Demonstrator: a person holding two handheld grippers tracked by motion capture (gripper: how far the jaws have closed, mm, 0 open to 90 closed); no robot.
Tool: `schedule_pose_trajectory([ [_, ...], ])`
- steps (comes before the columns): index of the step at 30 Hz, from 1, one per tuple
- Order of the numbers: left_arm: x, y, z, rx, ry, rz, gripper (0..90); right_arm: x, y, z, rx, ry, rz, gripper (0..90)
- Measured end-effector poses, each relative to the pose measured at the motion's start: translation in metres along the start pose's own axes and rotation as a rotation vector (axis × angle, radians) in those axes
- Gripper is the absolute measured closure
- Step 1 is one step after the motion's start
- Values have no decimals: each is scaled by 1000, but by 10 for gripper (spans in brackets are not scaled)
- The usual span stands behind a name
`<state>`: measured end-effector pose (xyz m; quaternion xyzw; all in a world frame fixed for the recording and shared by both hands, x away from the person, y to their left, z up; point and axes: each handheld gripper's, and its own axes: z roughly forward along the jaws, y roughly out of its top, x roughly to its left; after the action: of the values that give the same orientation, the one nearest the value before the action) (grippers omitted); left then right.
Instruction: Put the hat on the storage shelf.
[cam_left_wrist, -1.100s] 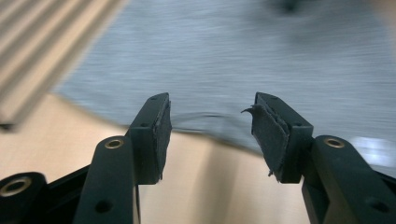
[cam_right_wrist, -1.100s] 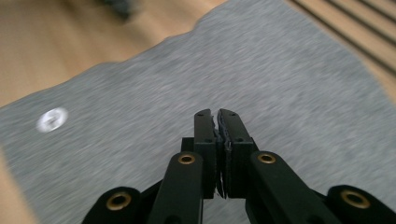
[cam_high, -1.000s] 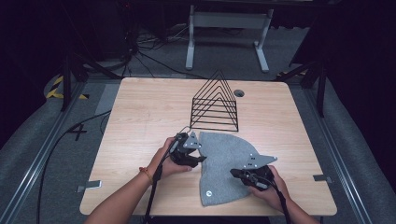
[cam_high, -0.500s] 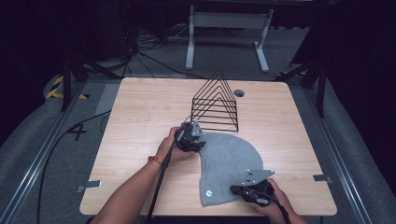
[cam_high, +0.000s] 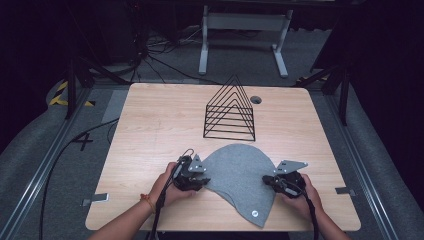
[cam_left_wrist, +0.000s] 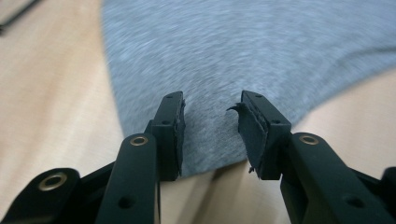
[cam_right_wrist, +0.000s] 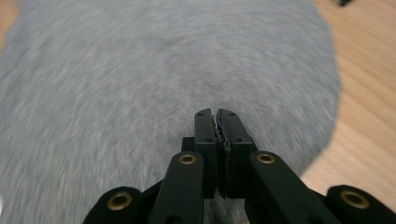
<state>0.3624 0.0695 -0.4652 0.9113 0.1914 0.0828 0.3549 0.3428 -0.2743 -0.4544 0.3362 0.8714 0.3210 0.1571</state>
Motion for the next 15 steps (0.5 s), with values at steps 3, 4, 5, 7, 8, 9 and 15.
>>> schedule_pose_trajectory([
  [3,-16,-1,0,-13,-2,-16,614,-10,4,5,-10,-41,21,858],
  [4,-21,0,0,-4,-12,-9,618,-12,6,8,-13,-51,25,858],
  [5,-25,2,1,5,-17,-8,618,-14,8,10,-12,-61,32,857],
  [7,-39,6,3,19,-56,30,618,-18,12,13,-13,-74,26,857],
  [8,-43,8,3,24,-63,36,617,-22,15,16,-15,-73,30,854],
  [9,-45,9,4,25,-74,41,615,-24,16,18,-17,-75,31,842],
  [15,-43,20,0,-22,-92,46,489,-31,20,19,-20,-72,34,753],
])
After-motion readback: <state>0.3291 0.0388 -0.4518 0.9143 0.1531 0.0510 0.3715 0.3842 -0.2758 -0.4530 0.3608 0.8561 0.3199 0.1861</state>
